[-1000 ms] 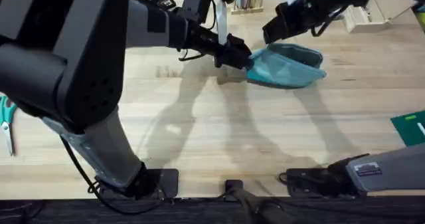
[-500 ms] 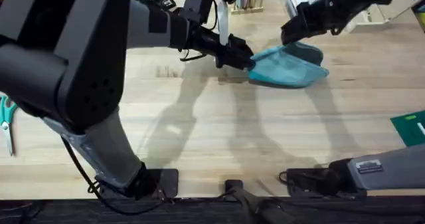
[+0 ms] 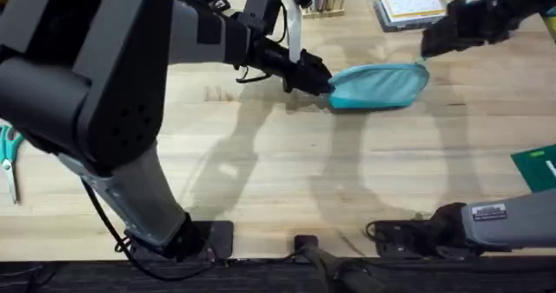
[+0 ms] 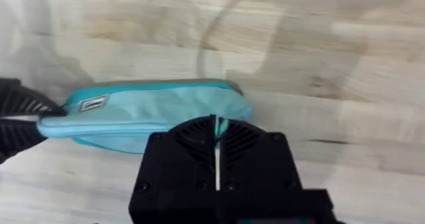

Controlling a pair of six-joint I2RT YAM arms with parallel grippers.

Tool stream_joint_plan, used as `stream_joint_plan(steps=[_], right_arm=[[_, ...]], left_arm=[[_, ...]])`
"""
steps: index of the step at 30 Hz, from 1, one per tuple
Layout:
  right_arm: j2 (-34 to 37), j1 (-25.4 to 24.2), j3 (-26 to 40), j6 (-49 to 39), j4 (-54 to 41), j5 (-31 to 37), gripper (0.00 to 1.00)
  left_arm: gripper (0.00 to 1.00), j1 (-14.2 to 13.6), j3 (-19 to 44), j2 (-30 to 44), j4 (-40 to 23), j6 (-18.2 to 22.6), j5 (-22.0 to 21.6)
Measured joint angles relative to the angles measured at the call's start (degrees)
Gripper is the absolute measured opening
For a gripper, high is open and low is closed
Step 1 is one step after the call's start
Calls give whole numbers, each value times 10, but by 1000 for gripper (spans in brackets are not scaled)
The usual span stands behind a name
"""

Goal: Unzip the bag, pick up the pens from the table one at a time and place them inside, then zip the bag closed.

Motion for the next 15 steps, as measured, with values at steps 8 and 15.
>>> stream_joint_plan(steps=[8, 15], right_arm=[[0, -61, -30, -2, 27, -13, 34], [0, -96, -121, -4, 87, -10, 34]], left_arm=[[44, 0, 0, 0, -12, 0, 0], [44, 0, 0, 0, -15, 0, -2]])
